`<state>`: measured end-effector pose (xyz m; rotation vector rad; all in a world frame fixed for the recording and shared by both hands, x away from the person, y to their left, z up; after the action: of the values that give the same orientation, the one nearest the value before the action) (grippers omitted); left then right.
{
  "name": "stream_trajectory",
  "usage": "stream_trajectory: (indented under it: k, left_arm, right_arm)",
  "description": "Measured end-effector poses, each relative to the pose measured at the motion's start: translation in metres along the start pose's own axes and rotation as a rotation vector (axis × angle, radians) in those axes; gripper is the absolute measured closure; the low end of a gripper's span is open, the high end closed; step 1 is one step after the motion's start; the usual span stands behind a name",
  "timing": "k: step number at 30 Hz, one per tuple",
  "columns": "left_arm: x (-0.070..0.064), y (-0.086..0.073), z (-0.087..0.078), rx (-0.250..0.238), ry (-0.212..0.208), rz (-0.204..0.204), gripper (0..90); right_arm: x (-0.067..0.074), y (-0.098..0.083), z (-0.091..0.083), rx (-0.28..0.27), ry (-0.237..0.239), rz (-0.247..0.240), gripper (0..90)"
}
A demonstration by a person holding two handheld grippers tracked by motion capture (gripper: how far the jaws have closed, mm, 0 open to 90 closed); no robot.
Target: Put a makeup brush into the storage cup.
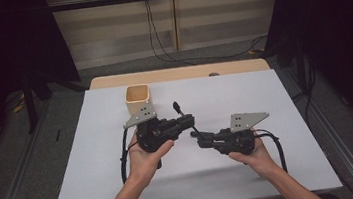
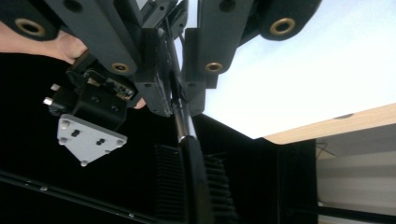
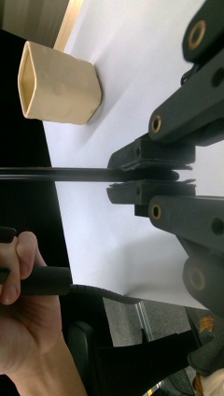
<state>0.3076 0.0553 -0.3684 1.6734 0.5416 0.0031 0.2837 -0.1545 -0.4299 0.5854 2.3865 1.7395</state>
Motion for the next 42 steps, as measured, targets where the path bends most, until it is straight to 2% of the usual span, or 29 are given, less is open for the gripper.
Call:
stream_trajectory:
  k: [5,8,16,20,27,29,31,38,42]
  left_arm:
    - [0.002,0.0,0.002,0.009,0.018,-0.014,83.5]
    - [0.002,-0.002,0.003,0.014,0.01,-0.016,84.4]
    - [-0.008,0.0,0.005,0.025,0.016,0.019,86.0]
    - [-0.008,0.0,0.005,0.022,0.013,0.017,86.0]
    - [-0.008,0.0,0.006,0.03,0.012,0.02,85.9]
    - [-0.007,0.0,0.005,0.031,0.009,0.018,85.9]
    - [-0.007,0.0,0.004,0.028,0.005,0.011,85.9]
    - [-0.003,0.002,0.0,0.025,0.019,0.015,85.9]
    - [-0.002,0.003,-0.003,0.019,0.023,0.013,85.9]
  right_arm:
    - [-0.001,-0.001,0.001,0.005,-0.013,0.006,81.1]
    - [-0.002,-0.003,0.003,0.024,-0.023,0.014,79.2]
    - [-0.001,-0.003,0.005,0.035,-0.026,0.017,71.1]
    - [-0.001,-0.003,0.005,0.033,-0.022,0.02,66.0]
    - [-0.003,-0.002,0.004,0.033,-0.038,0.042,51.7]
    - [-0.004,-0.001,0.004,0.031,-0.04,0.061,41.4]
    - [-0.004,-0.001,0.003,0.037,-0.041,0.081,36.4]
    - [-0.004,0.003,0.0,0.008,-0.044,0.092,18.7]
    - [-0.005,0.004,-0.002,-0.001,-0.061,0.091,9.1]
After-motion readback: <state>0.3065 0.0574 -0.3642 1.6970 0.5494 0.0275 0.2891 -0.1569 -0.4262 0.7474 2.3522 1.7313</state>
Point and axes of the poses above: each handheld gripper's, and its own axes: z roughly forward along the jaws, y roughly out of its top, x roughly to its left, the point moved 3 cm from there along z, roughly forward along the jaws, and after that the axes turned 2 degrees about x, right-handed, at the moved point
